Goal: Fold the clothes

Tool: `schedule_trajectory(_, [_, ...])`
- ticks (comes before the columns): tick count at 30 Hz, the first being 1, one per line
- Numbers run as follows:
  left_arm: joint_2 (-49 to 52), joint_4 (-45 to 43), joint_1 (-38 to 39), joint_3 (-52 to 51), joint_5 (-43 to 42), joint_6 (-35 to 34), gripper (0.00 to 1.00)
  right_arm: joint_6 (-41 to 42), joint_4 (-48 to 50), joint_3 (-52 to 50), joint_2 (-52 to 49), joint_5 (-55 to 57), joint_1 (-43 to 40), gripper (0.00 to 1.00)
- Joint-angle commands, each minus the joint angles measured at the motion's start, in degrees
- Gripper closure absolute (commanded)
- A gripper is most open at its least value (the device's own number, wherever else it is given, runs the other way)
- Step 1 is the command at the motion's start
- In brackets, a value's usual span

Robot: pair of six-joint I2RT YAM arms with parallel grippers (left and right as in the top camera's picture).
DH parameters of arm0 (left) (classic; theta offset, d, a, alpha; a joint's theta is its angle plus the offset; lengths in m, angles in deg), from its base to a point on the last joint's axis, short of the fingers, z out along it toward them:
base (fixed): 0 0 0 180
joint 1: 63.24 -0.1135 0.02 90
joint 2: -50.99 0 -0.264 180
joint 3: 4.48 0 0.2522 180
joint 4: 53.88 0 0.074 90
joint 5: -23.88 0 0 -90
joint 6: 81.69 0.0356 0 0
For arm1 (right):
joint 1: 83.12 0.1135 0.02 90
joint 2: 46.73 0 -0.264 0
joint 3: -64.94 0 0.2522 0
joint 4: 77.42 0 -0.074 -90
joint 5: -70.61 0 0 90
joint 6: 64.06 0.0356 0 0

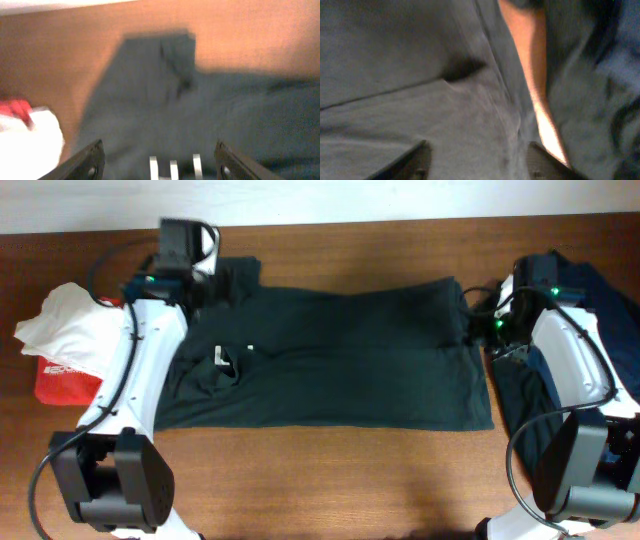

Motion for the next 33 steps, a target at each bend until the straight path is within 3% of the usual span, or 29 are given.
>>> schedule_trajectory(1, [6.73, -2.97, -2.86, 6.01, -6.54, 3.17, 0.29, -2.08, -0.44, 1.97, 1.01, 0.22, -0.04, 0.23])
schedule_trajectory(6, [17.53, -11.96, -5.77, 12.41, -10.29, 4.35, 0.23, -2.08, -0.31, 1.95, 0.98, 0.22, -0.04, 0.22])
schedule_trajectory(13, [27.12, -28.17, -8.35, 12.74, -15.78, 4.31, 0.22, -2.05, -0.46, 1.95, 0.98, -0.24, -0.02, 0.21])
schedule_trajectory(27, [38.51, -33.83, -8.76, 13.07, -14.67, 4.33, 0.22, -2.05, -1.68, 1.95, 0.98, -0.83, -0.04, 0.21])
schedule_trajectory(29, [39.1, -32.79, -8.76, 13.07, -14.67, 4.33, 0.3, -2.05, -1.66, 1.95, 0.98, -0.83, -0.04, 0.21])
schedule_trajectory(33, [39.3, -28.61, -8.66, 13.07, -14.69, 4.35, 0.62, -2.05, -1.18, 1.95, 0.98, -0.83, -0.04, 0.21])
